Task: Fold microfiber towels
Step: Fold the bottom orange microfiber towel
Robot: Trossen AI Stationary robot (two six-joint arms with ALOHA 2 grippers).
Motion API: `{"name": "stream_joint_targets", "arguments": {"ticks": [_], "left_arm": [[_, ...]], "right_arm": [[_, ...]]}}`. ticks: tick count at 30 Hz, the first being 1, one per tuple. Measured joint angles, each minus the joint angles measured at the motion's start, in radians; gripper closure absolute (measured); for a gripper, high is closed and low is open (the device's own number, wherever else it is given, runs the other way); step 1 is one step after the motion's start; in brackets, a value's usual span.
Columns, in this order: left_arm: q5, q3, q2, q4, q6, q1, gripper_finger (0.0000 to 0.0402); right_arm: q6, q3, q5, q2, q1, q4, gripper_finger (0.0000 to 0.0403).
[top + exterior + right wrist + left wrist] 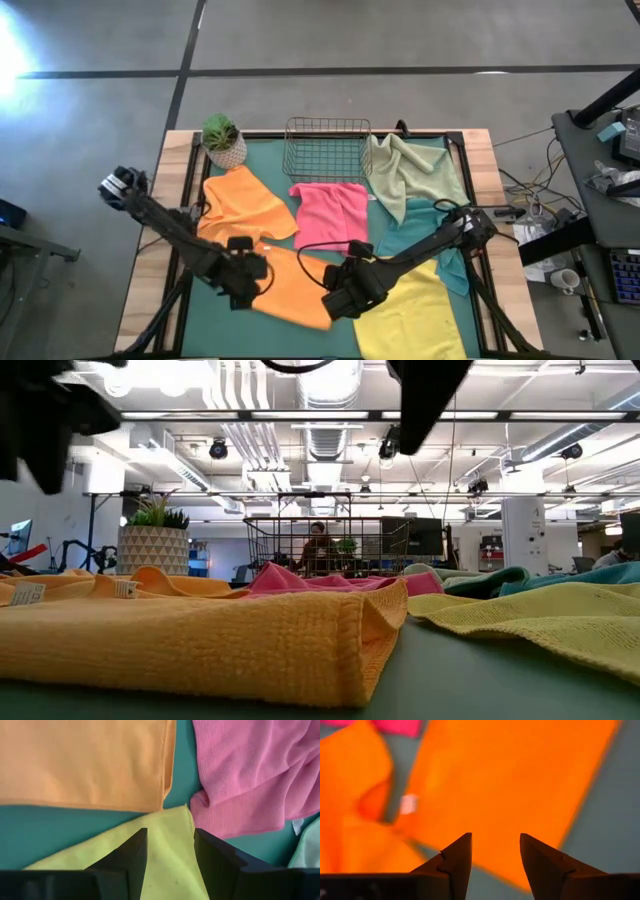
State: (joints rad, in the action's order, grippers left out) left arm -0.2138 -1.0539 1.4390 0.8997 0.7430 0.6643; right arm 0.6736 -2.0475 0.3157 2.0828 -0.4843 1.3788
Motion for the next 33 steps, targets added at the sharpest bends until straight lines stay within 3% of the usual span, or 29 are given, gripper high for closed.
{"name": "stream_joint_targets", "arguments": {"ticks": [4, 9, 18, 29, 33], "left_arm": [[-0.006, 0.093, -0.032, -0.201, 0.111, 0.056, 0.0251], [-0.009, 0.174, -0.018, -0.295, 0.231, 0.111, 0.0251], [-0.002, 0.245, 0.050, -0.375, 0.273, 0.139, 0.0251], [0.000, 0.258, 0.103, -0.377, 0.272, 0.140, 0.0251], [-0.002, 0.269, 0.104, -0.380, 0.271, 0.136, 0.0251]], "right_arm": [[-0.003, 0.055, 0.000, 0.000, -0.002, -0.012, 0.0259], [-0.009, 0.162, -0.014, 0.000, -0.002, -0.113, 0.0271], [-0.110, 0.281, -0.107, -0.001, 0.032, -0.475, 0.0295], [-0.160, 0.362, -0.135, -0.001, 0.106, -0.588, 0.0384], [-0.153, 0.392, -0.134, -0.001, 0.126, -0.622, 0.0393]]}}
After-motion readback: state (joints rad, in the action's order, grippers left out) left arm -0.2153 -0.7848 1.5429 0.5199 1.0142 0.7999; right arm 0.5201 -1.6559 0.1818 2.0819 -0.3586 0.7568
